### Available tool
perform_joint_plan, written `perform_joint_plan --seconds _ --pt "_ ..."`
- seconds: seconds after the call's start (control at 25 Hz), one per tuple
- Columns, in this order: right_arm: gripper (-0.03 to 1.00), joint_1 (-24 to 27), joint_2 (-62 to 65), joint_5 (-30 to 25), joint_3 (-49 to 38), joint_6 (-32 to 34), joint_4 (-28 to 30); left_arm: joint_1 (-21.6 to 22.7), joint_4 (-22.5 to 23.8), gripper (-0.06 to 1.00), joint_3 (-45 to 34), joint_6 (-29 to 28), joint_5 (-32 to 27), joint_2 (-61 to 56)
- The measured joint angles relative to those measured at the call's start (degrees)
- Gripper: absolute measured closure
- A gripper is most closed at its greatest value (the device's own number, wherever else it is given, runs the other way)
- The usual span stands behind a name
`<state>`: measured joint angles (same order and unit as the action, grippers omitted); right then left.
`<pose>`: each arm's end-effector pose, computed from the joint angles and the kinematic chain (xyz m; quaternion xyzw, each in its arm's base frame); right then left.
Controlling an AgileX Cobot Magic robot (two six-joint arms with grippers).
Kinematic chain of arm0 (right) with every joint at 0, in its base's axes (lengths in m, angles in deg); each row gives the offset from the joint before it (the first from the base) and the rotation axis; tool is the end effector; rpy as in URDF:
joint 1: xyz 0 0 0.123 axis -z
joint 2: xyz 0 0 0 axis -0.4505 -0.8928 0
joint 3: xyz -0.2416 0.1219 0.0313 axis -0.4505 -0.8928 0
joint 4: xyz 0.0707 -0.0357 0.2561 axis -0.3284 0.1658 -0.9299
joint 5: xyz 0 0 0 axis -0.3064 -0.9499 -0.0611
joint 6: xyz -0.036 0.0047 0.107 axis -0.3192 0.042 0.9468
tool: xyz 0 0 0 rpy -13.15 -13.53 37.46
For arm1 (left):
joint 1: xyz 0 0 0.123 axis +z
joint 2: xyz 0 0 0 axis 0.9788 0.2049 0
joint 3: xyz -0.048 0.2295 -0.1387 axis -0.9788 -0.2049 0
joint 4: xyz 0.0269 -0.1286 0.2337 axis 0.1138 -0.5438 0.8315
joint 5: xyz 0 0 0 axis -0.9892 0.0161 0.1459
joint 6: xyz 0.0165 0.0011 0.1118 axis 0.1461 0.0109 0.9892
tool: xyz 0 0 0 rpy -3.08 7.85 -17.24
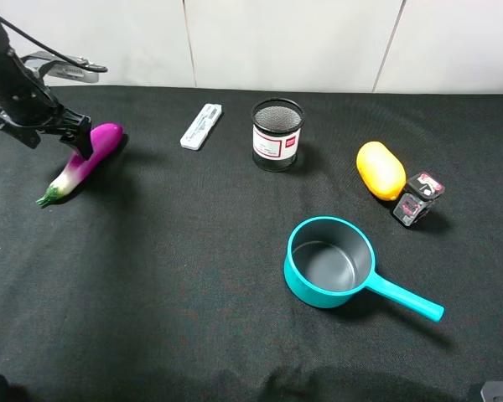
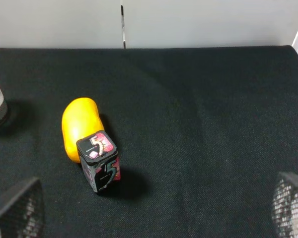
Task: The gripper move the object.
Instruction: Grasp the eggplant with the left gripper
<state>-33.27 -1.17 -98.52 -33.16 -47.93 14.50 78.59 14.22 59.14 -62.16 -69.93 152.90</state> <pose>0.0430 -0.0035 0.2797 0.0005 0.8410 0.0178 0.5407 0.4014 0.0017 0.0983 0.0910 0.9859 0.0087 0.1401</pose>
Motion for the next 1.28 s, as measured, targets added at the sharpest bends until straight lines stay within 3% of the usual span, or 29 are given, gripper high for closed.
perform_joint_plan --seconds 0.52,0.76,1.12,1.28 --pt "0.27 0.0 0.0 0.0 0.0 0.0 0.0 -0.8 -5.7 -0.05 6.4 3.9 1.5 9.4" --pt "0.27 0.0 0.0 0.0 0.0 0.0 0.0 -1.1 -5.9 -0.03 6.8 4.3 1.5 10.4" --pt "0.27 0.0 0.0 0.0 0.0 0.0 0.0 -2.1 -6.3 0.34 6.8 4.3 1.6 10.5" --pt "0.27 0.0 0.0 0.0 0.0 0.0 0.0 -2.1 -7.4 0.36 6.8 4.3 1.6 10.5"
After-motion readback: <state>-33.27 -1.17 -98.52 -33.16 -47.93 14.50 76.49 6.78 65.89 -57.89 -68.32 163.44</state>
